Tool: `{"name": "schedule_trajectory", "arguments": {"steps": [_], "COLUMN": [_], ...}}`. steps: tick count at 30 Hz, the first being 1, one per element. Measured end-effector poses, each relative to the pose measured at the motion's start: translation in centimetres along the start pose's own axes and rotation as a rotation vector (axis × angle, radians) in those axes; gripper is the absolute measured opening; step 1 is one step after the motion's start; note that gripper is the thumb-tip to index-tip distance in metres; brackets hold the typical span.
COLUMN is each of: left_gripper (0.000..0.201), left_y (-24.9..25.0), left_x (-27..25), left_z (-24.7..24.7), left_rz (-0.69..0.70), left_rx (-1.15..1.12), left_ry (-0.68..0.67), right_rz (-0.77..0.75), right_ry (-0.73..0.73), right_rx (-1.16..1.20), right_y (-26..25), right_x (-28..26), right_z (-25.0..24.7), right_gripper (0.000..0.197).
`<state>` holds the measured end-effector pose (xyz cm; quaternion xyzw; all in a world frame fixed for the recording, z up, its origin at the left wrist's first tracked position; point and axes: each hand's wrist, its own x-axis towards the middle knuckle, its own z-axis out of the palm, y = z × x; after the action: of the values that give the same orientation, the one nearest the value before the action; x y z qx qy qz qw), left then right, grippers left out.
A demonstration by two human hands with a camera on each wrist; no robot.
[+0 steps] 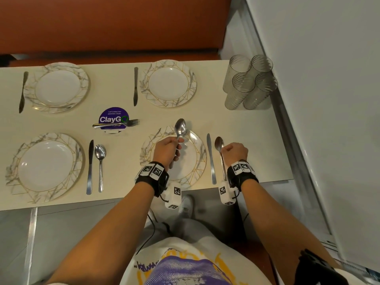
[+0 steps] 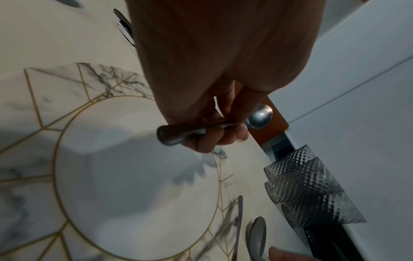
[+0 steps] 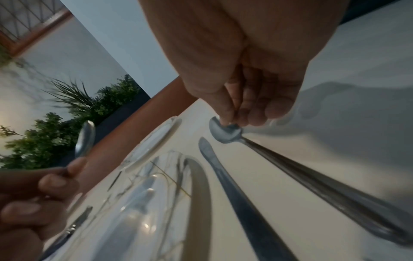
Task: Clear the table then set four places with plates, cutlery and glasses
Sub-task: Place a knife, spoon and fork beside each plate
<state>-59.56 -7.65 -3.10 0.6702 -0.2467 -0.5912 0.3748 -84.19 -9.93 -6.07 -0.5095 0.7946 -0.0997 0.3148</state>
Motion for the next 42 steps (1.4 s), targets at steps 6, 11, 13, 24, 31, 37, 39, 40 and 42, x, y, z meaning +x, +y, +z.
{"name": "schedule_trajectory", "arguments": {"steps": [6,11,13,24,31,37,39,40,42], "left_gripper": [0.026,0.026,0.027,0.025,0.026,0.038,0.044,0.046,0.043], "left_y": [1.3,2.5,2.9,5.9,7.5,9.9,10.5,10.9,11.6], "left_x": [-0.7,-0.9,-0.7,1.2,3.2,4.2,4.9,5.3,6.1], "left_z": [-0.6,-2.6,-3.7,-13.3,-22.2,-27.5,-28.3,-28.4,-28.3], "left_rz": [0.015,0.073,0.085,0.062,0.097,0.123,0.131,0.132,0.142], "left_rx": [0.047,0.088,0.105,0.164,0.146,-0.045,-0.139,-0.190,-0.288], "left_ry": [-0.020,-0.044,-0.059,-0.171,-0.218,-0.099,-0.045,-0.022,0.027], "right_rz": [-0.239,-0.350,-0.410,-0.487,-0.396,-0.359,-0.367,-0.371,-0.388], "right_ry": [0.044,-0.130,-0.192,-0.194,-0.183,-0.145,-0.155,-0.171,-0.204], "right_rx": [0.210,0.384,0.378,0.251,0.366,0.432,0.452,0.456,0.438], "right_y": [-5.7,-12.8,-15.3,-24.5,-30.0,-32.7,-33.4,-33.8,-34.1], "right_x": [-0.1,-0.7,-1.2,-4.1,-6.0,-6.9,-7.2,-7.3,-7.3], "right_z": [-0.1,0.7,1.3,6.4,10.1,11.8,12.1,12.2,12.7], "right_gripper": [0.014,0.030,0.032,0.007,0.010,0.022,0.025,0.023,0.017]}}
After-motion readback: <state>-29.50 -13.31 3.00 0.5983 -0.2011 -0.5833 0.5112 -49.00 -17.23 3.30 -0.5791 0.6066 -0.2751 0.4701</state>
